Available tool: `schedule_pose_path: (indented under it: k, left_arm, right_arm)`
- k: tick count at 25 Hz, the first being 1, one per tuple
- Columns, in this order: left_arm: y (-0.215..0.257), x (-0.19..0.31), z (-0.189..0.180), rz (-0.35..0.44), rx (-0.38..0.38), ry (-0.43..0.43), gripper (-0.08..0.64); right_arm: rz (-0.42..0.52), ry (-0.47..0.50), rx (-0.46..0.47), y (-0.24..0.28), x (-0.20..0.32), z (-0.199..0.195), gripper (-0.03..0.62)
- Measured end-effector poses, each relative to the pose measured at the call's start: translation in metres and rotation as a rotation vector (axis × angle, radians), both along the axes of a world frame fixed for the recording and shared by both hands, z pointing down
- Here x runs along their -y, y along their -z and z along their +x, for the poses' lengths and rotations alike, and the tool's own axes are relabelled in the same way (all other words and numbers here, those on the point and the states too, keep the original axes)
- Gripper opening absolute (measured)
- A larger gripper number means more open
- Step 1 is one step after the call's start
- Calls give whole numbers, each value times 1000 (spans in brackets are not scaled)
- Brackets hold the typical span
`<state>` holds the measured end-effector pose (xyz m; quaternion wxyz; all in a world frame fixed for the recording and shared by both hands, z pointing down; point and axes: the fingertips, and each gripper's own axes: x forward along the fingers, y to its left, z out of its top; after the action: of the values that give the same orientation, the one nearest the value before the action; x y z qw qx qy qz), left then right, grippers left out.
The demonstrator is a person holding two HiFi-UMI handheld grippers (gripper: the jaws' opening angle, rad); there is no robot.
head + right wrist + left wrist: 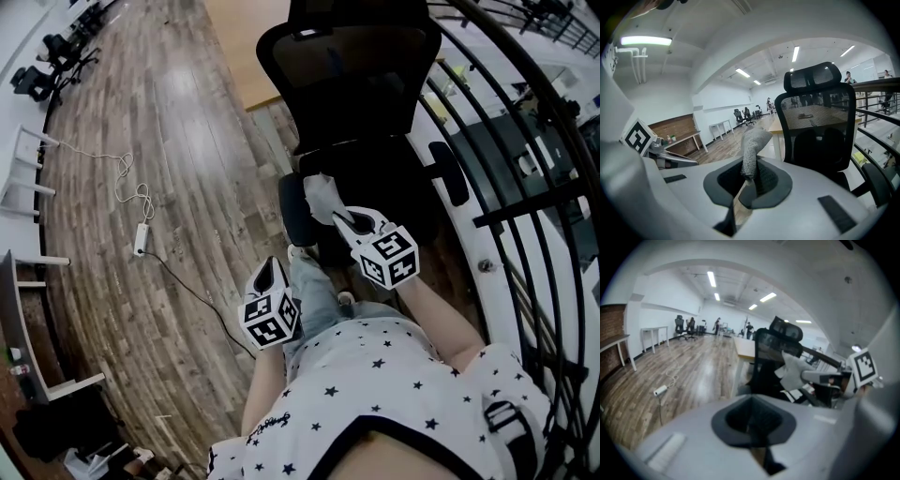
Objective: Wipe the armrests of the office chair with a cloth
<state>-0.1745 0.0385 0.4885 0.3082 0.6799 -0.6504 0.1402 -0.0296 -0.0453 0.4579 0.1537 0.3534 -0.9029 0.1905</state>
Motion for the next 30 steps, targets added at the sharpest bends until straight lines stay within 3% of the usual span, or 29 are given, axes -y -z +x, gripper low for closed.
schedule_pose_path:
  k: [16,30]
  left_arm:
    - [-27,76,-32,-53,-33,-55,6]
    - [-64,107,-49,-123,-44,-28,6]
  right_arm:
    - [-32,17,-126,-57,101,-48,31]
    - [-23,109,-360,-137,171,-65,31]
